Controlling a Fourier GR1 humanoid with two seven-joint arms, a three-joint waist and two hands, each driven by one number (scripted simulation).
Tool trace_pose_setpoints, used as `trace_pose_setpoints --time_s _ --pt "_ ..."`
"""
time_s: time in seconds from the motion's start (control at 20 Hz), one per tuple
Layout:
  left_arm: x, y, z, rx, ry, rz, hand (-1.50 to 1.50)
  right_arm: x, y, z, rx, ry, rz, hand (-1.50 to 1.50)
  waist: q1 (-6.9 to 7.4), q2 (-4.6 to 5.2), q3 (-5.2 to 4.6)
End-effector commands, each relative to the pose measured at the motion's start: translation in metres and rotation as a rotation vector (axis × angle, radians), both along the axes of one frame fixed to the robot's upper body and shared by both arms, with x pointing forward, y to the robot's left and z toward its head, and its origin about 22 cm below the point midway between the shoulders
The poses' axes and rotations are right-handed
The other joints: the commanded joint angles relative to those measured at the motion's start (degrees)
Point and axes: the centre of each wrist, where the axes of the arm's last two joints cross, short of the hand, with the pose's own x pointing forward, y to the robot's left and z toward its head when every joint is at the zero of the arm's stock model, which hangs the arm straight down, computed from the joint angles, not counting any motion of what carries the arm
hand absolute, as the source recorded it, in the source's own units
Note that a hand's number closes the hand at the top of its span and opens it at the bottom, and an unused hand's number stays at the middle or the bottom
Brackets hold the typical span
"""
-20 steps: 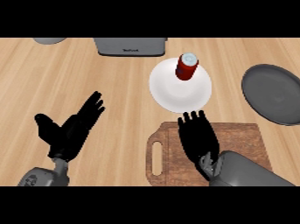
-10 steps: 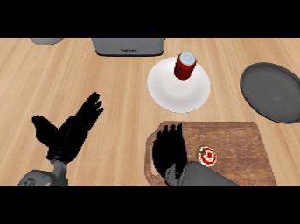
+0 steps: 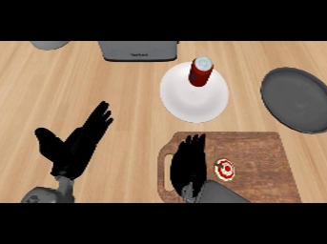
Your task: Pick the cupcake from the cutting board and place it in the pan
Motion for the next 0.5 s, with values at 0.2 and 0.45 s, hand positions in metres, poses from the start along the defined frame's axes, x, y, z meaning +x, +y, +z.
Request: trace_pose_setpoints --time_s 0.2,0.45 --pt "0.007 0.000 0.005 0.003 -0.005 0.004 0.00 -0.007 -0.012 0.009 -0.172 -0.073 -0.076 -1.50 -0.16 0.16 0.05" --pt "-0.003 -0.005 -0.003 0.018 -0.026 -0.002 0.00 0.001 -0.025 0.000 -0.184 -0.122 -0.113 -1.50 0.28 0.25 0.06"
